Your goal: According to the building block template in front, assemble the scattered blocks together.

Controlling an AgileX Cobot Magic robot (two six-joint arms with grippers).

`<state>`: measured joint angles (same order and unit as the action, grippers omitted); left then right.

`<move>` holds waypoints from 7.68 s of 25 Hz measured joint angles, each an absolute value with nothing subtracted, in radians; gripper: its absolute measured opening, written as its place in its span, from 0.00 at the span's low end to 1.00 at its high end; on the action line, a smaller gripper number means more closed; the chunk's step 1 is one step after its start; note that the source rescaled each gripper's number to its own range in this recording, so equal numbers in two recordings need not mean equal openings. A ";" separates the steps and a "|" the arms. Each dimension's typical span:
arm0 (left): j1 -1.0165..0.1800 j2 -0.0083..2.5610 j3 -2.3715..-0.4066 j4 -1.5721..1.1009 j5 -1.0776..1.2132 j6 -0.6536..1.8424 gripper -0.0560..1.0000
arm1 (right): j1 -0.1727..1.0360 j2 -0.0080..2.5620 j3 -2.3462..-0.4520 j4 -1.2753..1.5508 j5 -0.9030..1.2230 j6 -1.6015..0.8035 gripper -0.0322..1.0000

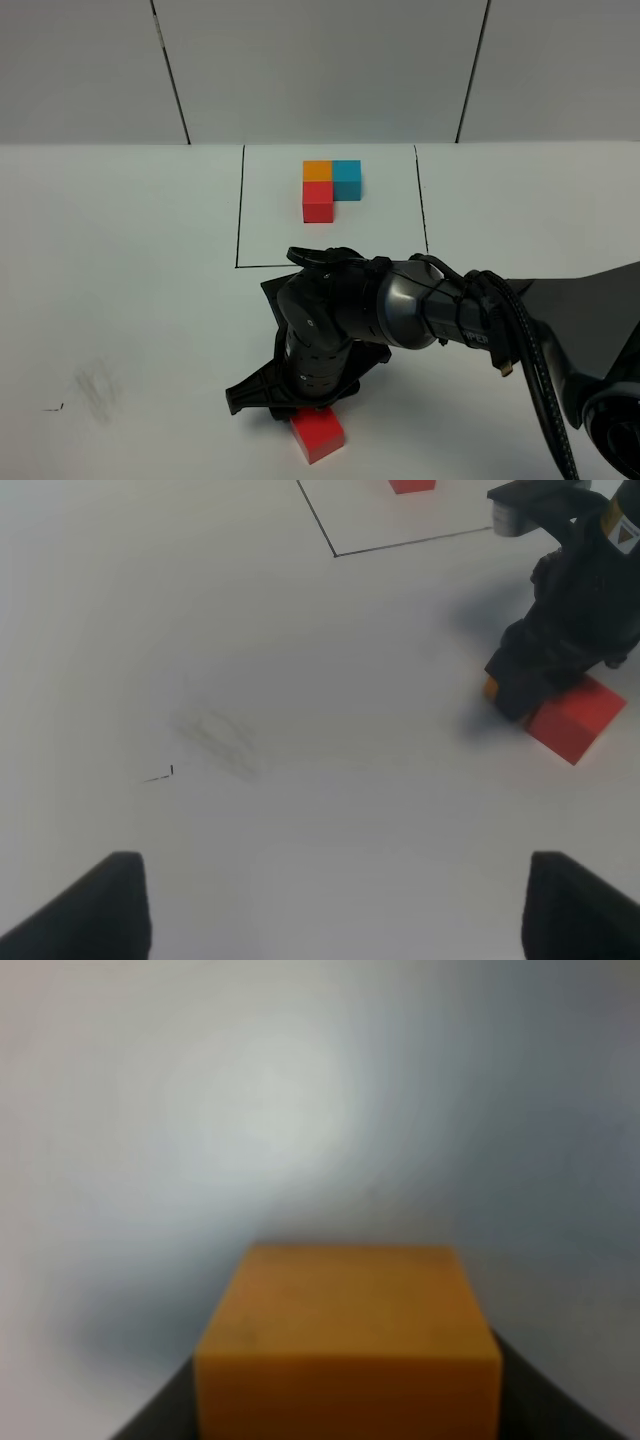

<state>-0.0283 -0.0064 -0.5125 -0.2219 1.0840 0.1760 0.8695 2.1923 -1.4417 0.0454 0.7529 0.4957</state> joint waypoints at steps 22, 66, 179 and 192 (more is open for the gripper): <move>-0.028 -0.006 -0.513 -0.171 1.080 0.118 0.96 | 0.872 2.187 -1.432 0.066 0.688 0.383 0.23; -0.028 -0.006 -0.513 -0.170 1.077 0.117 0.96 | 0.887 2.034 -1.408 -0.143 0.612 0.355 0.79; -0.028 -0.006 -0.513 -0.170 1.077 0.116 0.96 | 0.094 1.393 -0.623 -0.074 0.519 0.262 0.59; -0.028 -0.006 -0.513 -0.170 1.077 0.116 0.96 | 0.094 1.463 -0.623 -0.059 0.491 0.238 0.59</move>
<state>-0.0283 -0.0064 -0.5125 -0.1699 1.0770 0.1157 0.0937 1.4630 -0.6235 -0.0593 0.4911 0.2375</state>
